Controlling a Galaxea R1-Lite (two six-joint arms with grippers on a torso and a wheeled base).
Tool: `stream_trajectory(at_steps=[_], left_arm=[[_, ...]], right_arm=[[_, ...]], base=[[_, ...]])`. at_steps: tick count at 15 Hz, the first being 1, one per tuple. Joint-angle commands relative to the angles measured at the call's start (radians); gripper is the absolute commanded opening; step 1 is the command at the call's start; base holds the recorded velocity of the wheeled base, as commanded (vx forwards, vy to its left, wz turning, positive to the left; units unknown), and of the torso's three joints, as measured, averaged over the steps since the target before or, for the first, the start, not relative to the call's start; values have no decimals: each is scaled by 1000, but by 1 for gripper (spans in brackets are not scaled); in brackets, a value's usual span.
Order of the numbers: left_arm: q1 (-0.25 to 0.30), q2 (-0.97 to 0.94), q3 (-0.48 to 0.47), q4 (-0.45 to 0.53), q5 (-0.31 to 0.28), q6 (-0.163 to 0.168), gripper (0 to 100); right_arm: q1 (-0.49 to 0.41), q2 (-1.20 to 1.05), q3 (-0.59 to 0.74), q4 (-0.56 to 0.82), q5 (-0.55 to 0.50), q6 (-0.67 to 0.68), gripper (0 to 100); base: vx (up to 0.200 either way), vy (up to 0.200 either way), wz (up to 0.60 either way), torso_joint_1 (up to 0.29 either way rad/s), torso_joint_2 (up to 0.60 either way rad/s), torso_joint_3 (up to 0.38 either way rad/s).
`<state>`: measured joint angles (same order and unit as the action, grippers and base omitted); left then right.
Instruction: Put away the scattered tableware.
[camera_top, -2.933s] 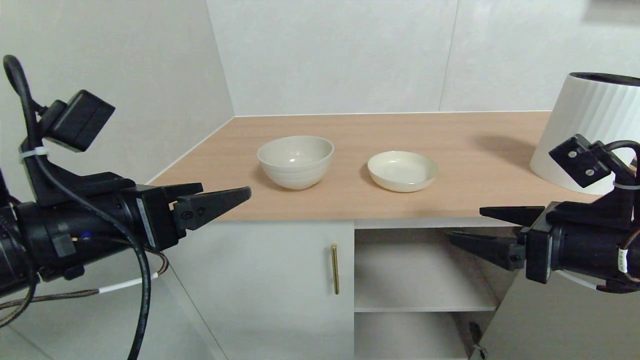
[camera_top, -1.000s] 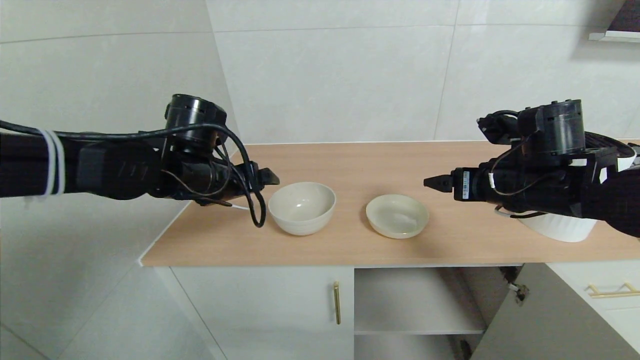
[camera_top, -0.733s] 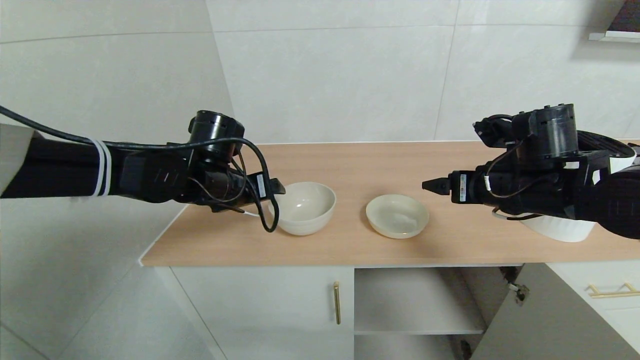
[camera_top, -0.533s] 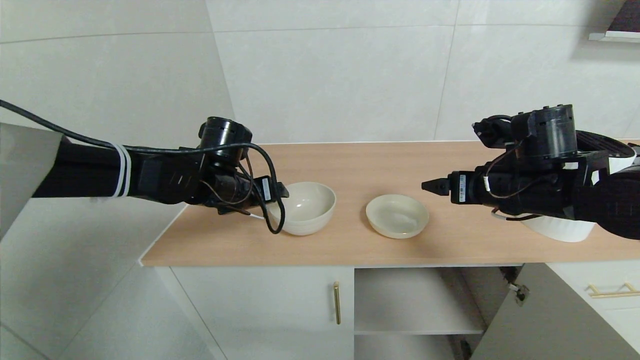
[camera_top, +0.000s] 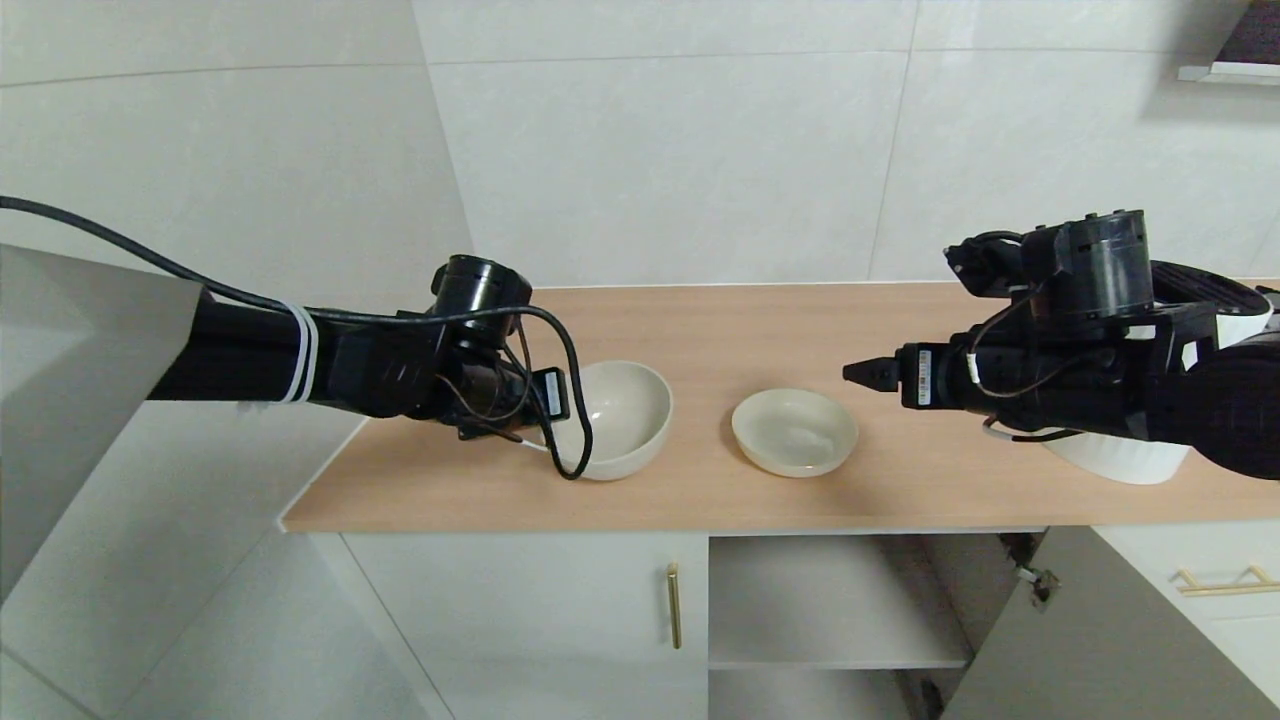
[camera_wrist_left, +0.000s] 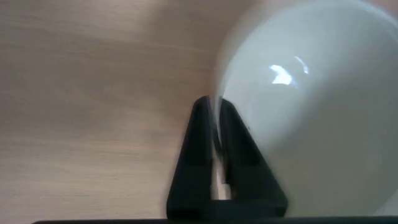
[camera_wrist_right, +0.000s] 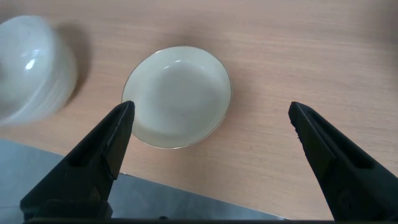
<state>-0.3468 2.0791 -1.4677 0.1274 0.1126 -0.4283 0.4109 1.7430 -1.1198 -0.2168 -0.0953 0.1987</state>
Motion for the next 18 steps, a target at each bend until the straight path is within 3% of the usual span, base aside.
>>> stream_trajectory(at_steps=[1,4,7,10,17,18], left_arm=[[-9,2,1,0,1,-1,0],[-9,-45,15,1,1,-7,0],[-17,-185,82,0,-8,-6,0],[-34,-292,119,0,-27,-6,0],[-49,-321,133,0,-33,-6,0],[-49,-323,133,0,-33,-6,0]], right_arm=[[0,1,0,1,-1,-1,100],[0,20,-9,7,-4,-1,100],[0,155,-150,180,-167,21,100],[3,271,-247,270,-210,85,100],[14,363,-291,244,-215,159,100],[16,365,-293,244,-213,159,0]], base=[[0,0,0,0,0,0],[0,0,0,0,0,0],[0,0,0,0,0,0],[0,0,0,0,0,0],[0,0,0,0,0,0],[0,0,0,0,0,0]])
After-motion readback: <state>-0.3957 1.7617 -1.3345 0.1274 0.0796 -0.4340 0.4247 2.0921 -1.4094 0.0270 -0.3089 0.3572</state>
